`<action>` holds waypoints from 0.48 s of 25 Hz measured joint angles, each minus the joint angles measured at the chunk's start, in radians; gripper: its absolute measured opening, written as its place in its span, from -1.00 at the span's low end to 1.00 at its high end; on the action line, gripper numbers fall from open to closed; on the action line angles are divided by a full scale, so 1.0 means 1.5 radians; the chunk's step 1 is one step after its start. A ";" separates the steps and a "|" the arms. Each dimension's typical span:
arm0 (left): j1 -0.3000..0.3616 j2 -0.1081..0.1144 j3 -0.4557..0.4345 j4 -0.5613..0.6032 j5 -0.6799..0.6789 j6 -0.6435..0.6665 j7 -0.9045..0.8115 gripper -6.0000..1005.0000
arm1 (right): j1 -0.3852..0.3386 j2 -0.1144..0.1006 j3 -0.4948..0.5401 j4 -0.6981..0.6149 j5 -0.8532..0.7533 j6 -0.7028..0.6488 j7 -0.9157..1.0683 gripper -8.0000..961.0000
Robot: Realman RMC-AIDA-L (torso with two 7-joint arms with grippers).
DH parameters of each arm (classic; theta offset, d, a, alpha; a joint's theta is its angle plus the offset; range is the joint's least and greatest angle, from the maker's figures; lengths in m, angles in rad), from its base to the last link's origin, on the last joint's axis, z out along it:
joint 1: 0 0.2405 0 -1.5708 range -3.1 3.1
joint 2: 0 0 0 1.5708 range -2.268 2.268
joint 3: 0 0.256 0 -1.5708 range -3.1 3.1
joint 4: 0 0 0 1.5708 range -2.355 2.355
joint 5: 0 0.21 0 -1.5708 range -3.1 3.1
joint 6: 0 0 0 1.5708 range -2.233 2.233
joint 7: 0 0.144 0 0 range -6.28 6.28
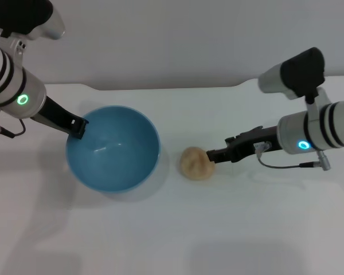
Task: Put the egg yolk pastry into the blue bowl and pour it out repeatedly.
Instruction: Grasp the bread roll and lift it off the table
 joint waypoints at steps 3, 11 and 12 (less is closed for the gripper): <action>-0.002 -0.001 0.002 0.000 0.000 -0.001 0.000 -0.96 | 0.008 0.000 -0.025 0.004 0.002 0.010 0.001 0.13; -0.003 -0.002 0.009 0.000 0.000 -0.002 -0.010 -0.96 | 0.018 0.002 -0.037 0.052 0.009 0.059 0.002 0.10; -0.003 -0.002 0.009 0.000 0.000 -0.002 -0.010 -0.96 | 0.018 0.003 -0.052 0.061 0.022 0.079 0.000 0.10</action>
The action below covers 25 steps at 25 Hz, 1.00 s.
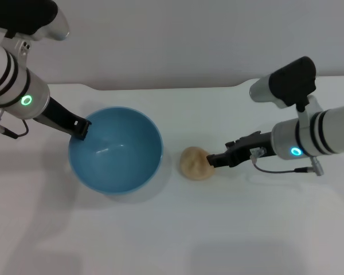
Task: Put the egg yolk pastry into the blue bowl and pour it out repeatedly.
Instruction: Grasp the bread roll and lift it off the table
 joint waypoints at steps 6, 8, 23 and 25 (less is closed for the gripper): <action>-0.003 -0.001 0.002 0.000 0.000 0.002 -0.006 -0.97 | -0.010 0.001 -0.129 0.016 0.120 0.103 -0.025 0.07; -0.005 -0.001 0.003 0.000 -0.001 0.002 -0.006 -0.97 | -0.007 0.001 -0.151 0.018 0.144 0.113 -0.034 0.07; -0.006 -0.001 0.011 0.000 -0.001 0.004 -0.006 -0.97 | -0.006 0.001 -0.180 0.052 0.171 0.167 -0.037 0.01; -0.007 -0.001 0.015 0.000 -0.001 0.004 -0.006 -0.97 | -0.006 0.001 -0.189 0.053 0.171 0.180 -0.037 0.00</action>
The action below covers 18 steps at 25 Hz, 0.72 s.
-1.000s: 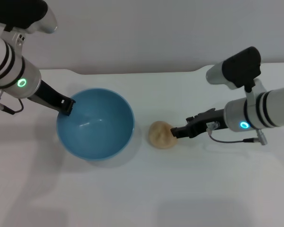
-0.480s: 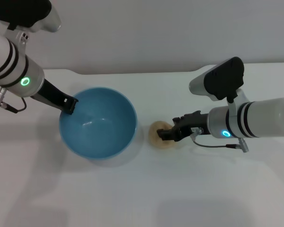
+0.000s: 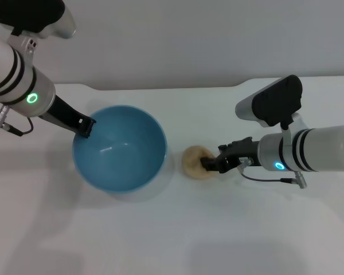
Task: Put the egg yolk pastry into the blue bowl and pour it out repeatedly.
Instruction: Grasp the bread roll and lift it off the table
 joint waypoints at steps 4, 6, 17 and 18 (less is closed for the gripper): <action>0.000 0.000 0.010 0.000 0.001 0.001 0.000 -0.97 | -0.002 0.000 -0.006 0.000 0.000 0.016 0.000 -0.01; 0.000 0.000 0.012 0.002 0.001 0.001 0.000 -0.97 | -0.002 0.000 -0.006 -0.002 0.000 0.016 0.000 -0.02; -0.002 0.000 0.020 0.003 0.001 -0.004 0.000 -0.97 | -0.032 -0.005 0.003 -0.065 0.000 -0.012 -0.051 -0.67; -0.003 0.001 0.021 0.003 0.001 -0.004 0.000 -0.97 | -0.044 -0.007 0.006 -0.086 0.000 -0.021 -0.052 -0.75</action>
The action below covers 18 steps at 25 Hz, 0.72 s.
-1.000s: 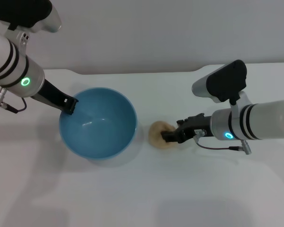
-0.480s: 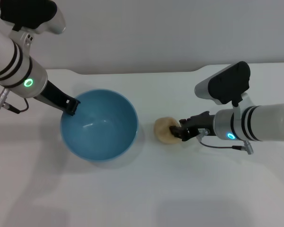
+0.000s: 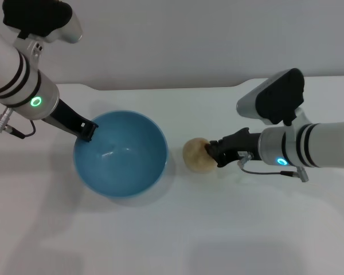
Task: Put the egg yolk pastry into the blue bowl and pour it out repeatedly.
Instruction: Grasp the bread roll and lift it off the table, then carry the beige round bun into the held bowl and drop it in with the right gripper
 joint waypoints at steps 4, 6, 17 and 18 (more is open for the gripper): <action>-0.001 0.000 0.000 0.000 0.000 -0.001 0.000 -0.97 | -0.031 -0.002 0.039 -0.041 -0.004 -0.035 -0.012 -0.95; -0.002 0.000 0.002 0.000 0.000 -0.003 0.000 -0.96 | -0.039 -0.002 0.065 -0.050 -0.004 -0.062 -0.024 -0.98; -0.024 0.001 0.073 -0.001 0.000 -0.043 0.004 -0.96 | -0.103 -0.002 0.319 -0.212 -0.003 -0.396 -0.161 -0.92; -0.027 0.000 0.083 -0.001 -0.001 -0.045 0.003 -0.96 | -0.103 -0.002 0.319 -0.212 -0.003 -0.396 -0.161 -0.92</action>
